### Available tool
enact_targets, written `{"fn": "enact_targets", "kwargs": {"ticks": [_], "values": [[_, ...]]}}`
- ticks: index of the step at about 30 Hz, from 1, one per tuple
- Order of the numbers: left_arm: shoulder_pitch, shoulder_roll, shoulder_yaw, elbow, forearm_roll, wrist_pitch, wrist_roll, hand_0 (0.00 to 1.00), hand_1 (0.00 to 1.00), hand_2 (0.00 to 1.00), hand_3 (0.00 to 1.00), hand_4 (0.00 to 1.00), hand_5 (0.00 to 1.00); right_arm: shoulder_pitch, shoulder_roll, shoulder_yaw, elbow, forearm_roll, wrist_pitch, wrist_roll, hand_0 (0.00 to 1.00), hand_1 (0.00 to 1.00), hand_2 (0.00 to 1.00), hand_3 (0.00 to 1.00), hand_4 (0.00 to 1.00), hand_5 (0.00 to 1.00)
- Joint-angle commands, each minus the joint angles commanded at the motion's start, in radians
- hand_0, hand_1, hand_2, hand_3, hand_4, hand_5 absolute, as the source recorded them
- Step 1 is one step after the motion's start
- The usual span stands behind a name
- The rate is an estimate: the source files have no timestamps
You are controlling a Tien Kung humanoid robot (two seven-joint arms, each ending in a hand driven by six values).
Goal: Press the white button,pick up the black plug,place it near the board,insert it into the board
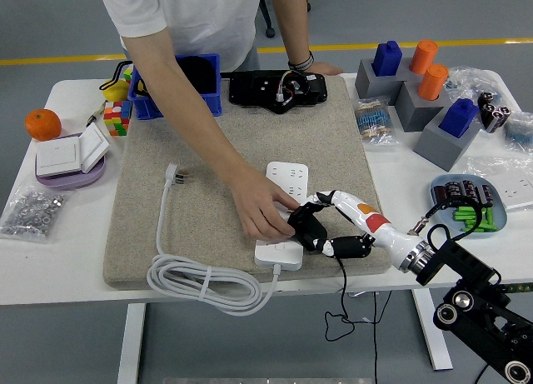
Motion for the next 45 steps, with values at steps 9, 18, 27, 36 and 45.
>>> {"fn": "enact_targets", "kwargs": {"ticks": [9, 18, 27, 36, 45], "values": [[0.001, -0.001, -0.005, 0.0, 0.006, -0.001, 0.003, 0.705, 0.698, 0.67, 0.711, 0.722, 0.282, 0.007, 0.001, -0.015, -0.009, 0.0, 0.002, -0.002, 0.686, 0.621, 0.58, 0.586, 0.718, 0.05], [0.0, -0.001, -0.003, 0.0, 0.003, -0.001, 0.001, 0.705, 0.698, 0.67, 0.711, 0.723, 0.283, 0.005, 0.0, -0.019, -0.012, 0.001, 0.003, -0.002, 0.688, 0.619, 0.58, 0.585, 0.72, 0.051], [-0.001, 0.0, -0.004, 0.0, 0.004, -0.002, 0.001, 0.705, 0.699, 0.669, 0.711, 0.724, 0.281, 0.004, -0.002, -0.025, -0.016, 0.004, 0.003, -0.002, 0.689, 0.621, 0.579, 0.585, 0.72, 0.052], [-0.002, 0.003, -0.001, 0.0, 0.002, -0.002, 0.003, 0.705, 0.699, 0.67, 0.711, 0.724, 0.281, 0.008, -0.003, -0.037, -0.013, 0.006, 0.004, -0.002, 0.689, 0.621, 0.579, 0.585, 0.72, 0.052], [-0.002, 0.005, 0.007, 0.0, -0.001, -0.002, 0.002, 0.705, 0.699, 0.67, 0.711, 0.725, 0.28, 0.016, -0.003, -0.052, -0.013, 0.006, 0.005, -0.003, 0.689, 0.619, 0.579, 0.585, 0.719, 0.051]]}}
